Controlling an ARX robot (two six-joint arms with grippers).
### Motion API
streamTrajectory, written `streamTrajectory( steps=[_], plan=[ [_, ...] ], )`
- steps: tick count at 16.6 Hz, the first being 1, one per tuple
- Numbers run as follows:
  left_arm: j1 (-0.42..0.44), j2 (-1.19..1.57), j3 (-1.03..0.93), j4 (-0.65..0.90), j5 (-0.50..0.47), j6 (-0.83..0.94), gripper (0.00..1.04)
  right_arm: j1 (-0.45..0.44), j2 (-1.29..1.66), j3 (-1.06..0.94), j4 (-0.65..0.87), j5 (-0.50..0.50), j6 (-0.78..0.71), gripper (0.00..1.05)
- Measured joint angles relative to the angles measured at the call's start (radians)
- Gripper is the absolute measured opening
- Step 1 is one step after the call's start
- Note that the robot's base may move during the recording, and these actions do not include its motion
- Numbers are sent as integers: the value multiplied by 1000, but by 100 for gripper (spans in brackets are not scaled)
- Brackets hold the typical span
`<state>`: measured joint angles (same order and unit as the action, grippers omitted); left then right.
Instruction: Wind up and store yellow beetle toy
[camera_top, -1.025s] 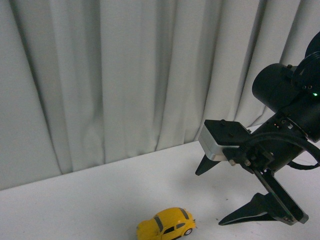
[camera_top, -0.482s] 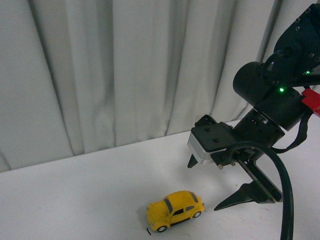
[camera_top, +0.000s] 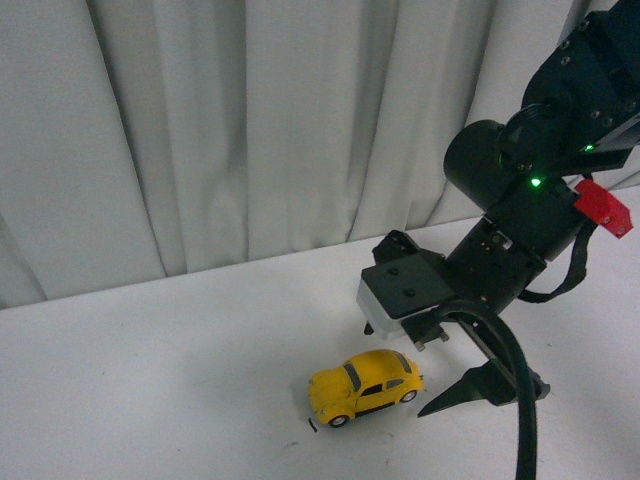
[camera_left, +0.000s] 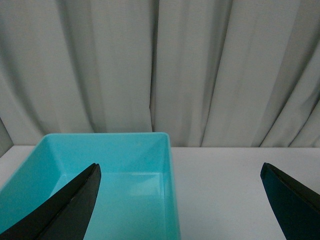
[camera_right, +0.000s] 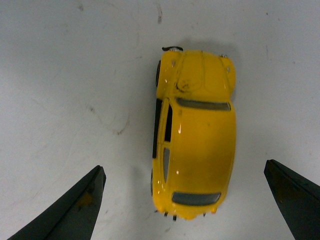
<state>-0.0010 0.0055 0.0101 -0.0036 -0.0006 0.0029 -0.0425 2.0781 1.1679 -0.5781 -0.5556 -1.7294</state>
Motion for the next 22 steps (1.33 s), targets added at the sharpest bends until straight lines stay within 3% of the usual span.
streamTrajectory(
  steps=[6, 14, 18, 22],
  plan=[
    [0, 0, 0, 0, 0, 0, 98, 64, 87, 71, 18, 4, 0, 98],
    [0, 0, 0, 0, 0, 0, 98, 84, 100, 58, 68, 16, 0, 98],
    [0, 0, 0, 0, 0, 0, 98, 103, 100, 56, 77, 14, 0, 65],
    [0, 0, 0, 0, 0, 0, 98, 103, 98, 51, 83, -2, 0, 43]
  ],
)
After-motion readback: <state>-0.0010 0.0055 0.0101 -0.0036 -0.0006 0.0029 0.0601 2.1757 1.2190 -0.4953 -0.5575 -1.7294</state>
